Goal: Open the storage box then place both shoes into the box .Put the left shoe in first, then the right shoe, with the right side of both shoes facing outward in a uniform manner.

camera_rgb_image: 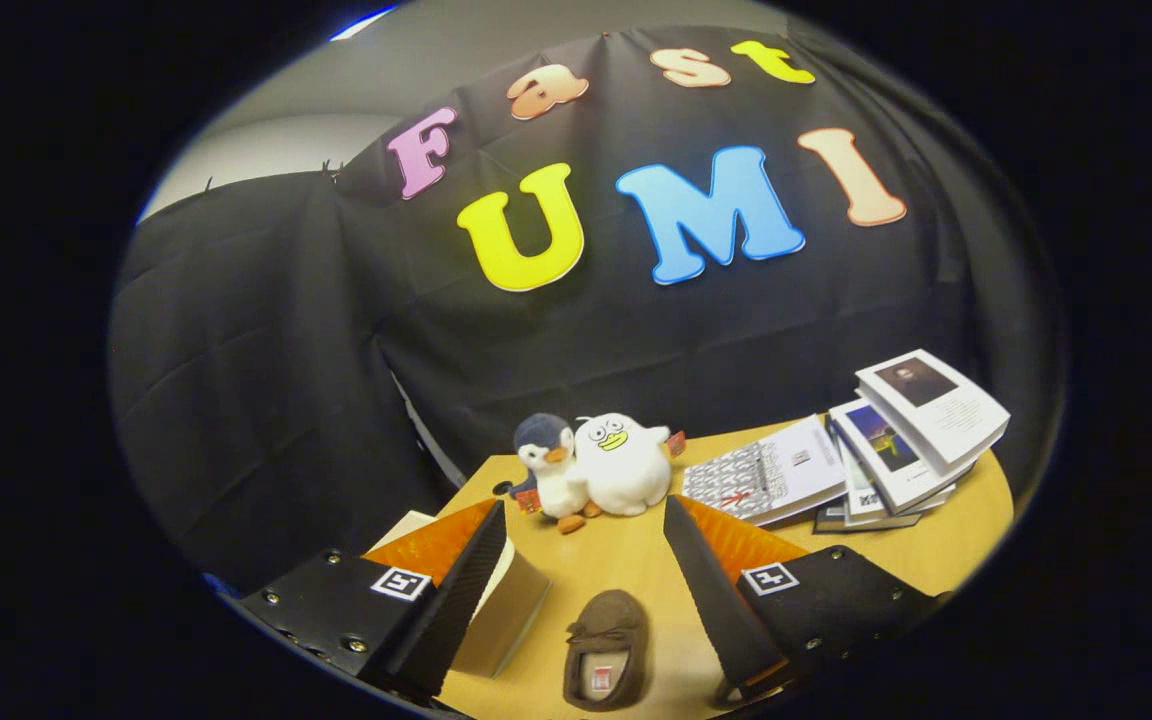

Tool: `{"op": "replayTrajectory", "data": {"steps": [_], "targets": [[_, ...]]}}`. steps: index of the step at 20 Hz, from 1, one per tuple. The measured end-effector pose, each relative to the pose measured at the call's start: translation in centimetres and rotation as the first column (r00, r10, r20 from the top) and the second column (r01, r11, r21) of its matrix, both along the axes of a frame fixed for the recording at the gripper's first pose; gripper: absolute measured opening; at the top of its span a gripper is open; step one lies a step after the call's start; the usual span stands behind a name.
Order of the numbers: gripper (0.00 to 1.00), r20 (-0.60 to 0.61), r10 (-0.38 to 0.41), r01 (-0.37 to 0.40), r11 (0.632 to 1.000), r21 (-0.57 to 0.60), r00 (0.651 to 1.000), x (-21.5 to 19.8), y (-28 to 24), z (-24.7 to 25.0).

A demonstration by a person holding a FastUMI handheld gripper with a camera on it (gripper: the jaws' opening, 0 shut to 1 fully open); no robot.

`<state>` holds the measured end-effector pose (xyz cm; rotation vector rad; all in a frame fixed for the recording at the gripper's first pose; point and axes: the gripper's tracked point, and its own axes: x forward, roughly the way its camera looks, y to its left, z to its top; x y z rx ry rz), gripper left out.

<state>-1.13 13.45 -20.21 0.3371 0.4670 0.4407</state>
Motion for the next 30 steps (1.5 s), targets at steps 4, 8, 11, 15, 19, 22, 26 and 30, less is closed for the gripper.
{"op": "replayTrajectory", "data": {"steps": [4,8,11,15,19,22,26,30], "targets": [[0.97,-0.124,0.105,-0.094,0.991,0.096,0.987,-1.2,3.8,-3.3],[0.97,-0.246,0.238,-0.194,0.963,0.189,0.94,-3.4,8.0,-7.0],[0.97,-0.339,0.329,-0.244,0.931,0.27,0.881,-5.1,10.8,-9.5],[0.96,-0.422,0.398,-0.252,0.898,0.36,0.815,-6.4,12.9,-11.9],[0.93,-0.46,0.459,-0.245,0.858,0.452,0.76,-7.4,14.8,-12.6],[0.76,-0.432,0.517,-0.285,0.821,0.494,0.739,-7.2,16.9,-12.6],[0.11,-0.383,0.526,-0.319,0.814,0.486,0.759,-6.5,17.9,-12.2],[0.0,-0.421,0.531,-0.278,0.803,0.527,0.735,-6.3,17.8,-11.7]]}}
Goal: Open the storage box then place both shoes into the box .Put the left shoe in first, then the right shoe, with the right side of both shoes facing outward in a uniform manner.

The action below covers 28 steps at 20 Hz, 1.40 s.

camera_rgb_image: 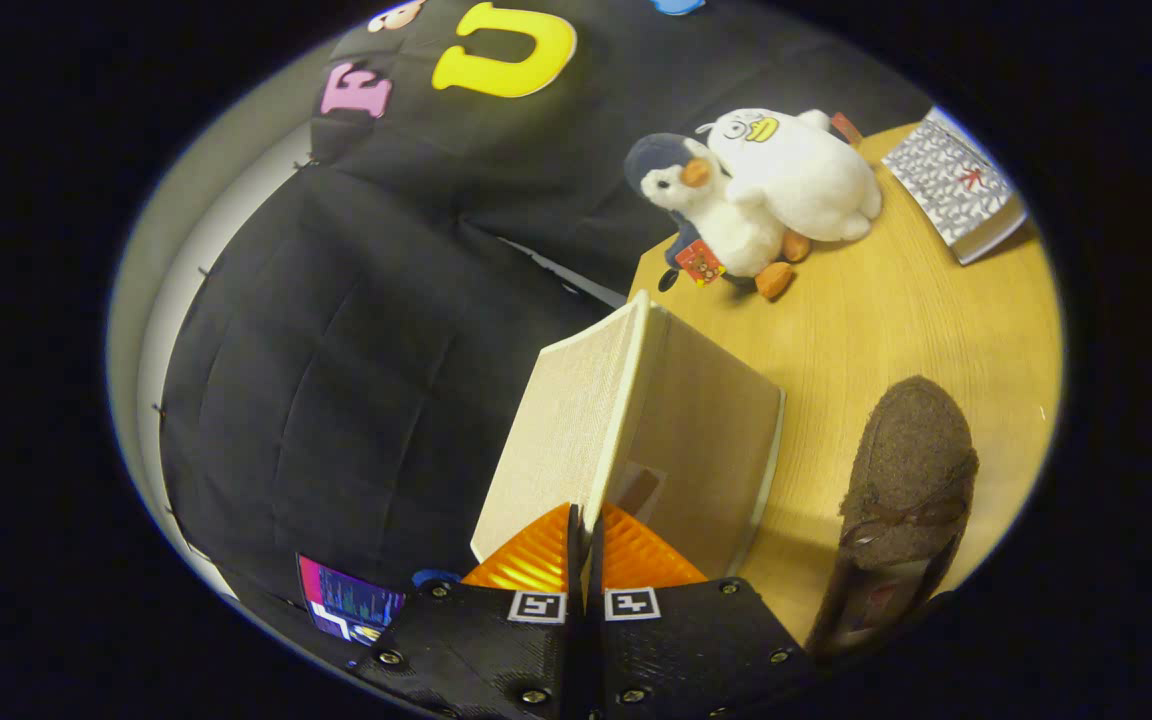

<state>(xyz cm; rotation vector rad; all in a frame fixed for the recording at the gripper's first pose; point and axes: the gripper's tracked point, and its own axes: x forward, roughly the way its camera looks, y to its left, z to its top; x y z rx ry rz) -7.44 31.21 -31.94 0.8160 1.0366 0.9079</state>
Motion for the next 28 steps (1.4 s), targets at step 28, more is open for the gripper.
{"op": "replayTrajectory", "data": {"steps": [28], "targets": [[0.0,0.261,0.179,-0.055,0.905,-0.422,0.949,-1.0,22.8,17.1]]}}
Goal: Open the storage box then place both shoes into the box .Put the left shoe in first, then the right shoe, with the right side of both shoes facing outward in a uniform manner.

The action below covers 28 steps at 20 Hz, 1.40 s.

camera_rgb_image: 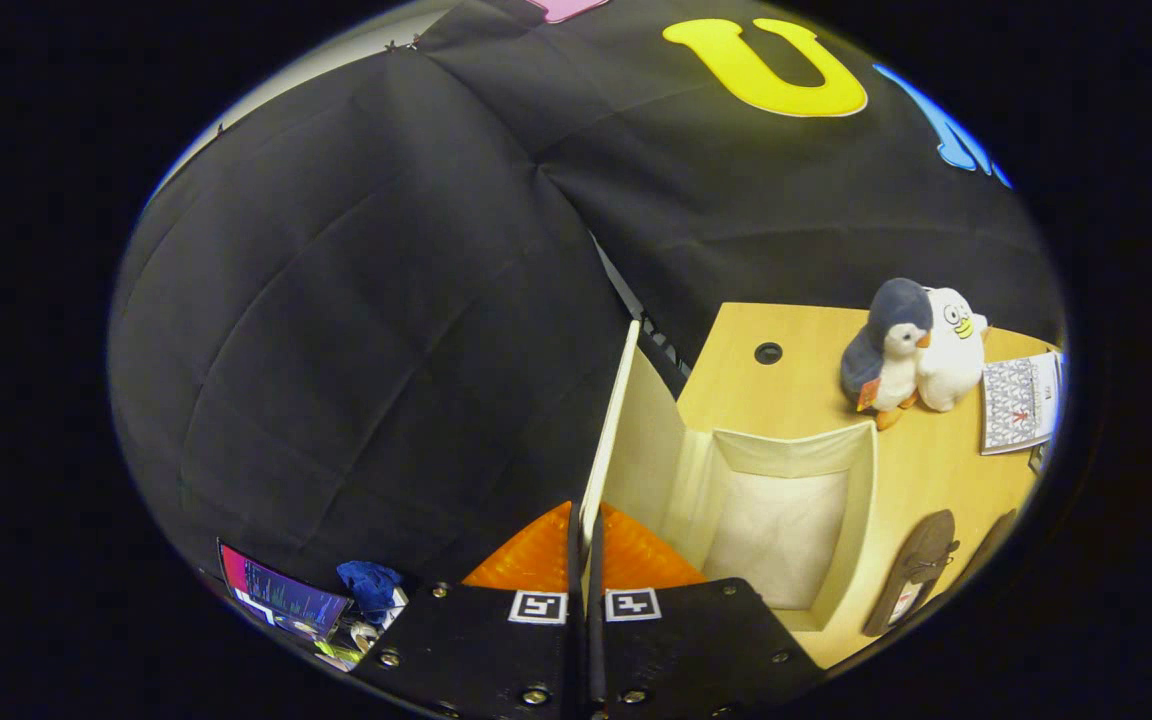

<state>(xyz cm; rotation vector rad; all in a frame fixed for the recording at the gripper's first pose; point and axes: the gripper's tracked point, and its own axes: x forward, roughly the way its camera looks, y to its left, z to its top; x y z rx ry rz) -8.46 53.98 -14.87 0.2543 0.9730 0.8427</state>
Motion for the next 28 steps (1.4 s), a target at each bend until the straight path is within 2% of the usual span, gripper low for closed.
{"op": "replayTrajectory", "data": {"steps": [5,11,14,15,20,24,28], "targets": [[0.0,-0.054,0.034,-0.035,0.999,-0.022,0.998,-1.7,6.8,-2.2],[0.0,-0.095,0.04,-0.053,0.989,-0.135,0.995,-3.3,13.3,-9.1],[0.14,-0.084,0.069,-0.085,0.977,-0.198,0.994,-4.1,14.2,-12.4],[0.14,-0.088,0.082,-0.098,0.975,-0.198,0.993,-4.4,14.6,-12.7],[0.79,-0.034,0.109,-0.113,0.977,-0.182,0.993,-3.6,13.4,-10.8],[0.82,0.013,0.107,-0.104,0.982,-0.157,0.994,-1.9,9.9,-7.8],[0.82,0.065,0.057,-0.048,0.99,-0.132,0.996,0.8,4.5,-4.3]]}}
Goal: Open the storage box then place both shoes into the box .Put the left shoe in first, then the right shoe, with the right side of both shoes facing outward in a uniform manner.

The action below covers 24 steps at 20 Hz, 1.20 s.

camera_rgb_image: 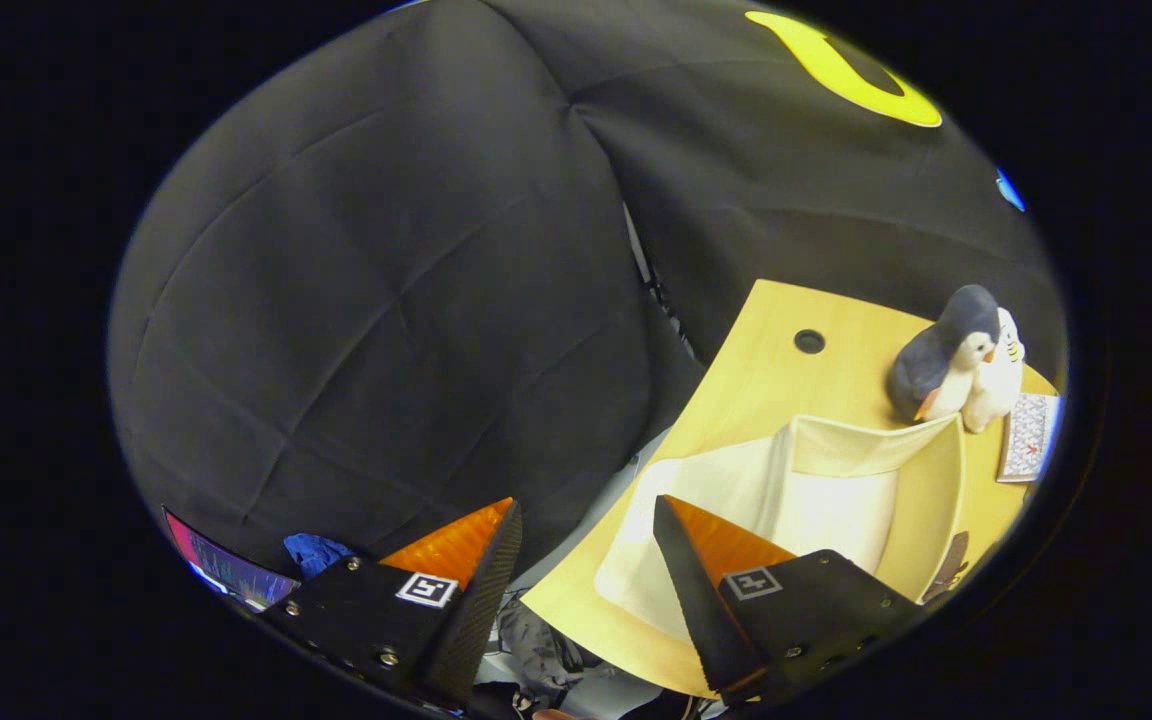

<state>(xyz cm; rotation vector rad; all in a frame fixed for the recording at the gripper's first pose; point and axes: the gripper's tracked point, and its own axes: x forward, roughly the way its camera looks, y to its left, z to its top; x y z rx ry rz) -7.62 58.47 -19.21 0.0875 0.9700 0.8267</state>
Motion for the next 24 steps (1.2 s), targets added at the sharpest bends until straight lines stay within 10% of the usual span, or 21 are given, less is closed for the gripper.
{"op": "replayTrajectory", "data": {"steps": [13,24], "targets": [[0.82,0.215,-0.247,0.265,0.963,-0.058,0.945,7.7,-24.5,2.9],[0.82,0.162,-0.38,0.397,0.914,-0.086,0.911,8.6,-36.5,-0.7]]}}
